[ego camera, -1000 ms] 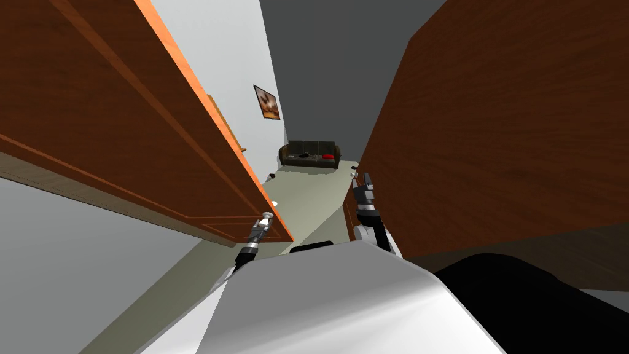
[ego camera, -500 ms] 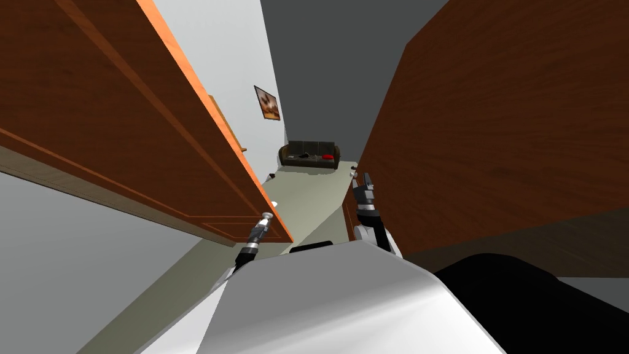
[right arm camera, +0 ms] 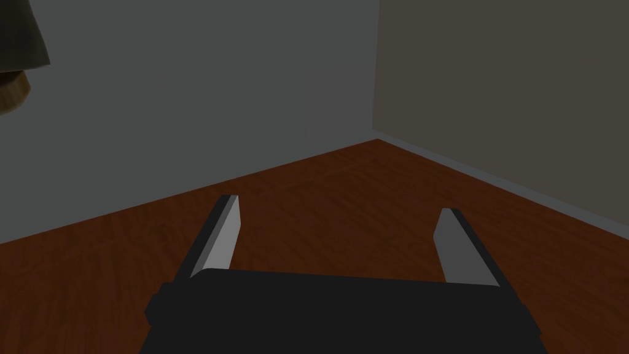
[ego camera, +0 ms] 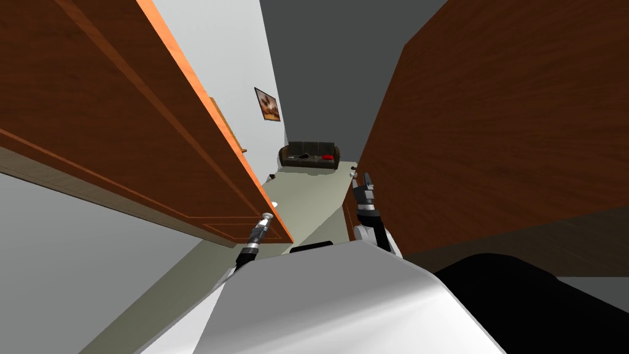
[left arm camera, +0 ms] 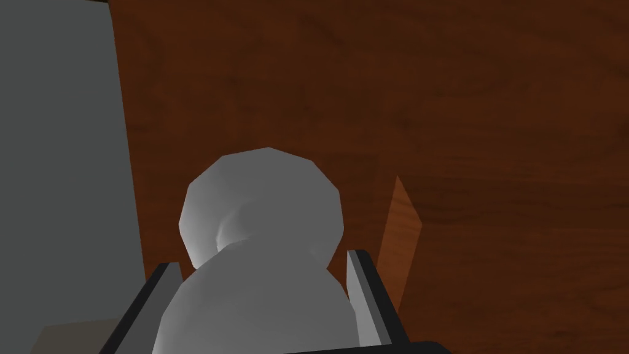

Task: Push the door open

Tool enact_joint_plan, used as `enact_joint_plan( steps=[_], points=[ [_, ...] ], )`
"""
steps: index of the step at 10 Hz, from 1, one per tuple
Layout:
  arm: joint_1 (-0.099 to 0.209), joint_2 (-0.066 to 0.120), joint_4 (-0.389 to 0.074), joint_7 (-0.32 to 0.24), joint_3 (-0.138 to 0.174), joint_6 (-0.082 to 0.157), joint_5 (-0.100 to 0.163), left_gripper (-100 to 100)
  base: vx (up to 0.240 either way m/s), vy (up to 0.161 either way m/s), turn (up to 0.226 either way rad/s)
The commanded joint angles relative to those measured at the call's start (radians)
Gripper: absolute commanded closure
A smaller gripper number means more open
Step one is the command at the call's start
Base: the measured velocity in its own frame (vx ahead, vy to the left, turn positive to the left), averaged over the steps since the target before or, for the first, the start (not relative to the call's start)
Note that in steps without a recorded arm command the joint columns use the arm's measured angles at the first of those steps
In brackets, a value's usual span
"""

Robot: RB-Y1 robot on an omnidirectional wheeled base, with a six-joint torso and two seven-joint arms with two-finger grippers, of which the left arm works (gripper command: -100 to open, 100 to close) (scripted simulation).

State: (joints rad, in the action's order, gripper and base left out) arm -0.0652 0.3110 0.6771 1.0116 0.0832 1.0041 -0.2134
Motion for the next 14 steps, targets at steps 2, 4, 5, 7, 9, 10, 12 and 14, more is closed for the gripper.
enact_joint_plan(
  steps=[2, 4, 5, 7, 9, 10, 12, 14],
  points=[
    [0.011, -0.005, 0.001, -0.076, 0.004, -0.001, 0.021, 100, 0.027, 0.01, -0.024],
    [0.017, -0.013, 0.0, -0.131, 0.007, -0.003, 0.041, 100, 0.037, 0.007, -0.029],
    [0.017, -0.013, 0.0, -0.144, 0.007, -0.003, 0.041, 100, 0.029, 0.005, -0.016],
    [0.023, -0.021, -0.001, -0.203, 0.01, -0.005, 0.063, 100, 0.029, 0.008, -0.023],
    [0.026, -0.026, -0.002, -0.252, 0.012, -0.006, 0.075, 100, 0.024, 0.007, -0.02],
    [0.03, -0.031, -0.003, -0.278, 0.013, -0.008, 0.089, 100, 0.036, 0.013, -0.025],
    [0.034, -0.036, -0.004, -0.329, 0.015, -0.009, 0.103, 100, 0.033, 0.018, -0.024],
    [0.038, -0.042, -0.004, -0.374, 0.017, -0.011, 0.116, 100, 0.029, 0.006, -0.019]
  ],
)
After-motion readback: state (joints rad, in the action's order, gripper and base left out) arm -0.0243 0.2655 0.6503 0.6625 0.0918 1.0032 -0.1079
